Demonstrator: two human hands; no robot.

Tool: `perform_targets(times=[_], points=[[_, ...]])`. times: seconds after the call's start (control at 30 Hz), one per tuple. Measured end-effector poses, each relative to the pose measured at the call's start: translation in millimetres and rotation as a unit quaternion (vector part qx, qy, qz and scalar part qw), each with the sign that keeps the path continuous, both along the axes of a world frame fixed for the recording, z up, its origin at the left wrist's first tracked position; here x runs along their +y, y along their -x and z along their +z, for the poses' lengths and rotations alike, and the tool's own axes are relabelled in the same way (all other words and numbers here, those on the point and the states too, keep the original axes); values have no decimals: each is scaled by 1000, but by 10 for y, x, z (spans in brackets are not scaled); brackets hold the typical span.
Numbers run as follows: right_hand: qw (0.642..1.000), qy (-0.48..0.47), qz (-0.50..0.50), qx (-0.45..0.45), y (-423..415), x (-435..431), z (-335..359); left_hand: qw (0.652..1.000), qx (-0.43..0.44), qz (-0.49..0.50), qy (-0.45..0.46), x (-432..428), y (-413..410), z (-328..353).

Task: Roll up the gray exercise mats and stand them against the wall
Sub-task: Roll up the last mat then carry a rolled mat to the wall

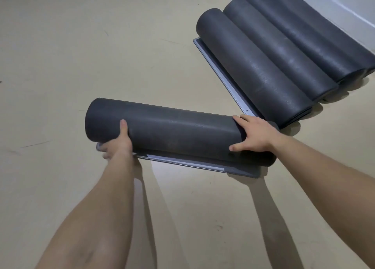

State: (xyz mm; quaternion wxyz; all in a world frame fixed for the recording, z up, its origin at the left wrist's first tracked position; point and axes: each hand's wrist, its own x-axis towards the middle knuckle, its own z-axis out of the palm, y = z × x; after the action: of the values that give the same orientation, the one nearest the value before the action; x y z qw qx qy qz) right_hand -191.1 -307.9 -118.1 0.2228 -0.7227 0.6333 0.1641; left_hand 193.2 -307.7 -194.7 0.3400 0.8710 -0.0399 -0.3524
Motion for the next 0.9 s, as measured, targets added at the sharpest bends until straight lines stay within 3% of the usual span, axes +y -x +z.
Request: perform_targets(times=[0.1, 0.23, 0.37, 0.43, 0.5, 0.57, 0.63, 0.73, 0.9], points=[[997, -78, -16, -25, -177, -289, 35, 996, 84, -25, -12, 315, 463, -27], [998, -49, -11, 47, -369, -379, -7, 990, 106, -88, -26, 586, 1127, -122], [992, -84, 43, 88, -536, -61, -91, 971, 234, -32, 50, 898, 1449, -137], [982, -185, 18, 33, -559, 135, -231, 967, 242, 4, 75, 1032, 1430, -101], [963, -254, -37, -84, -552, 318, -372, 969, 230, -4, 89, 1087, 1399, -20], [929, -244, -115, -253, -589, 482, -511, 975, 194, -57, 92, 1056, 1379, 56], [892, -205, -183, -359, -668, 624, -601, 982, 144, -108, 64, 991, 1412, 174], [874, -180, -212, -399, -763, 765, -509, 986, 101, -124, 44, 989, 1415, 343], [855, -162, -232, -434, -588, 1027, 233, 980, 111, -154, 55, 1197, 1497, 1045]])
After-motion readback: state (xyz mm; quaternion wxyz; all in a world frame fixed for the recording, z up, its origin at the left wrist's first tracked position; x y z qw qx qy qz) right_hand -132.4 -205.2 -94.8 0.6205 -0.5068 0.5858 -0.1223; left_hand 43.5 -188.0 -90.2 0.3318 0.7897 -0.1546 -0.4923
